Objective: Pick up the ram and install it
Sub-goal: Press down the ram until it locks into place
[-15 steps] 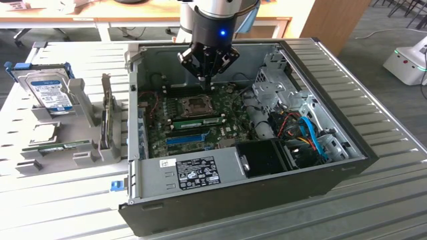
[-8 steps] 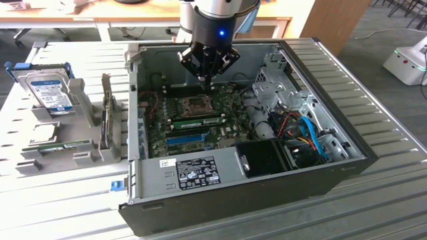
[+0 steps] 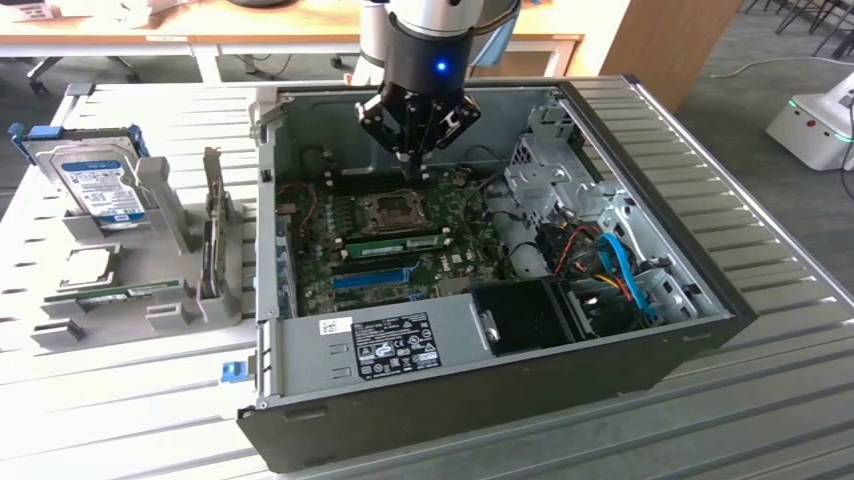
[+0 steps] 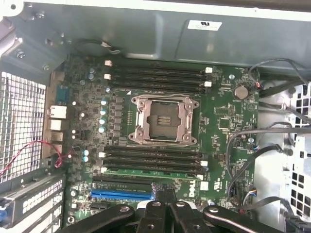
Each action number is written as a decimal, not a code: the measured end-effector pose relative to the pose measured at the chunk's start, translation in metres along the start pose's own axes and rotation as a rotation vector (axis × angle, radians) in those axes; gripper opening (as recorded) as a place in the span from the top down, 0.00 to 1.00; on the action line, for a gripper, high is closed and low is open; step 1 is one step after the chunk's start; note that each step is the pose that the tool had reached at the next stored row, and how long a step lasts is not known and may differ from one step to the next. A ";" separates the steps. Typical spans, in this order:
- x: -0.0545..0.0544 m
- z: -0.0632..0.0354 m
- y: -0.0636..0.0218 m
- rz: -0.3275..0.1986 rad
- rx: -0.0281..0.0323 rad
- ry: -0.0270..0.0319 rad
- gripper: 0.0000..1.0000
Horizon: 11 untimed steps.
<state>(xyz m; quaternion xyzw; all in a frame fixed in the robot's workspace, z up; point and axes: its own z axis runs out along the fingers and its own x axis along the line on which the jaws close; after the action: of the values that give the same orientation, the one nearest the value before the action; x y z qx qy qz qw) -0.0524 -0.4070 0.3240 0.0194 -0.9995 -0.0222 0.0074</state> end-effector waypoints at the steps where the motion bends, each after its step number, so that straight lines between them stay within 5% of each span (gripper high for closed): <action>1: 0.000 0.0001 0.0000 0.005 -0.0004 -0.0004 0.90; 11: 0.000 -0.0011 0.0001 0.018 -0.0016 -0.0014 0.90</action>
<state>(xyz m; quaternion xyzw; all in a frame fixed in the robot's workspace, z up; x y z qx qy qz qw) -0.0524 -0.4070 0.3251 0.0103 -0.9997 -0.0229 0.0069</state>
